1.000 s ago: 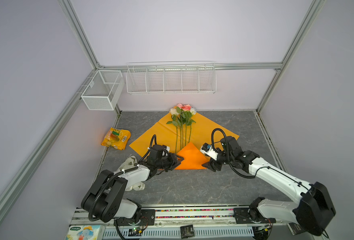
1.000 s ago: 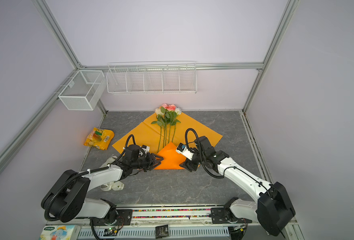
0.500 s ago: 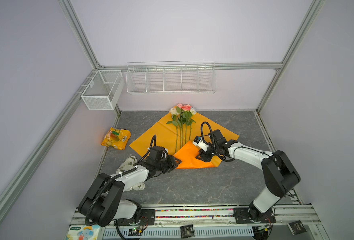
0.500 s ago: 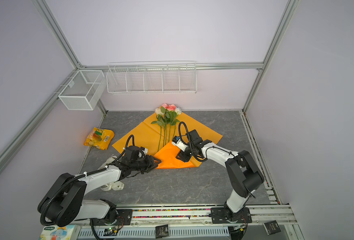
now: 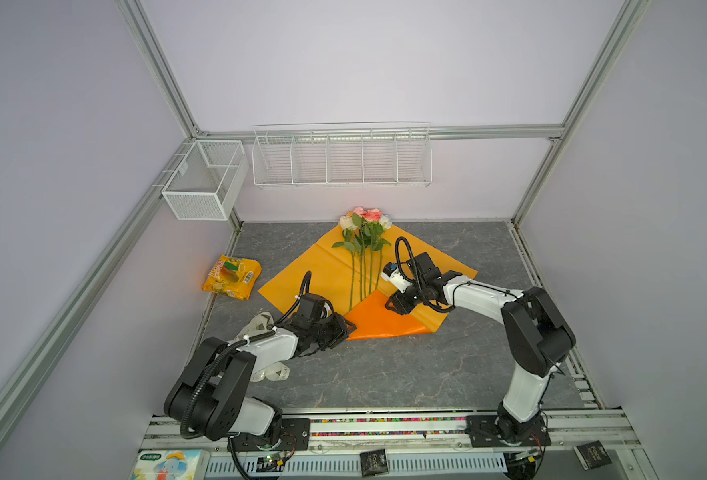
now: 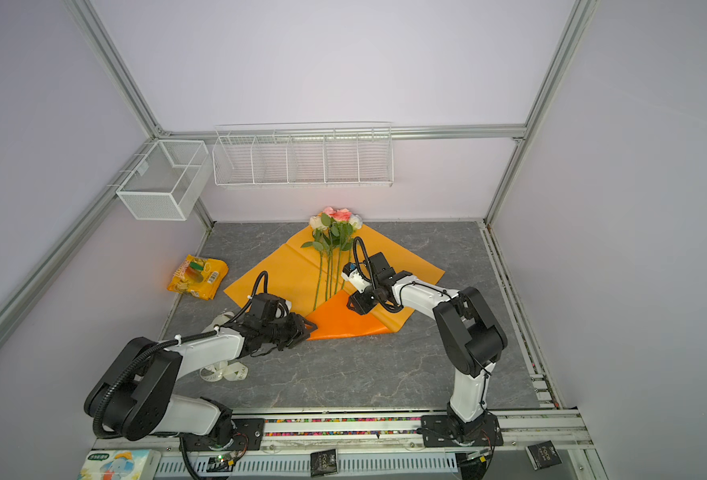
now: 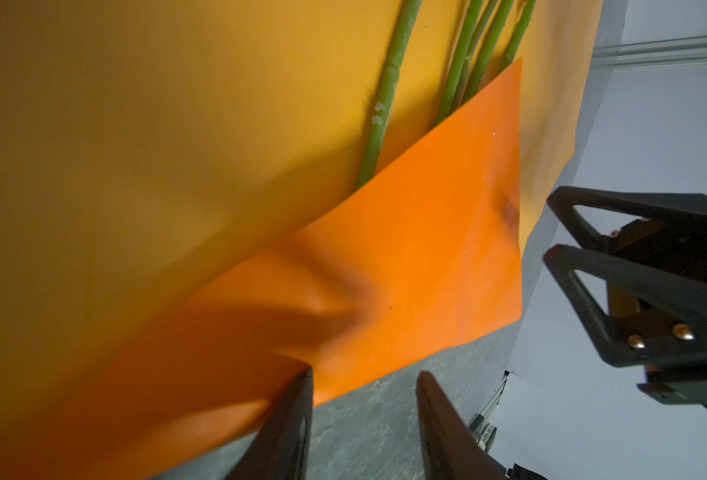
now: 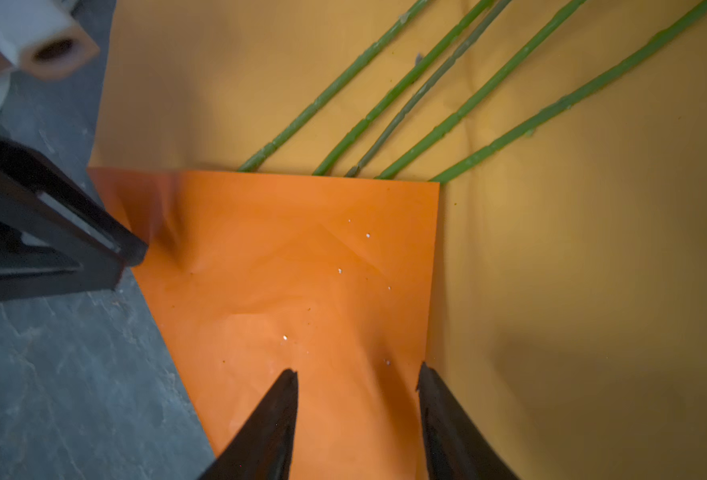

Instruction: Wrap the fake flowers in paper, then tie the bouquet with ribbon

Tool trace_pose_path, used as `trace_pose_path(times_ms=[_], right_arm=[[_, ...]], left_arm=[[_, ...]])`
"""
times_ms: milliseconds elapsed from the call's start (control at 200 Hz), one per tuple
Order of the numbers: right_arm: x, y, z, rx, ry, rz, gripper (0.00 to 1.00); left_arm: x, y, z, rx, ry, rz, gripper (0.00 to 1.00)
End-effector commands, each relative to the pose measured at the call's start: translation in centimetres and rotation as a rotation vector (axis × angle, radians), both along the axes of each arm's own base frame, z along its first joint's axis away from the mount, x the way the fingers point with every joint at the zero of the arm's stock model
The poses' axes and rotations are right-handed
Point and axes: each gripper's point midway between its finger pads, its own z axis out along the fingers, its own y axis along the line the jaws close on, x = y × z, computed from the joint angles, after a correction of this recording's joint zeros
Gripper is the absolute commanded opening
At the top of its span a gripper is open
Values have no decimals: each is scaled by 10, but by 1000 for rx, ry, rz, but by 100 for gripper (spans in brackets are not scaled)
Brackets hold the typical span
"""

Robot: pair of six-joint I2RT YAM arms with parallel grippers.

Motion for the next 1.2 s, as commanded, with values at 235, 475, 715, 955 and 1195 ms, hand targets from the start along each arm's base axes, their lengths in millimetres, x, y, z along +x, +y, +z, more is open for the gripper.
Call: trace_pose_path(times_ms=[235, 475, 715, 955, 1195], right_arm=[[-57, 53, 18, 90, 261, -178, 33], [-49, 93, -14, 104, 403, -365, 30], [-43, 98, -39, 45, 436, -481, 23], [-52, 97, -27, 16, 407, -497, 24], [-63, 90, -27, 2, 409, -541, 24]], left_arm=[[5, 1, -3, 12, -11, 1, 42], [5, 1, 1, 13, -19, -3, 42], [4, 3, 8, 20, -40, -11, 42], [4, 7, 6, 40, -40, -11, 42], [6, 5, 8, 28, -48, -15, 42]])
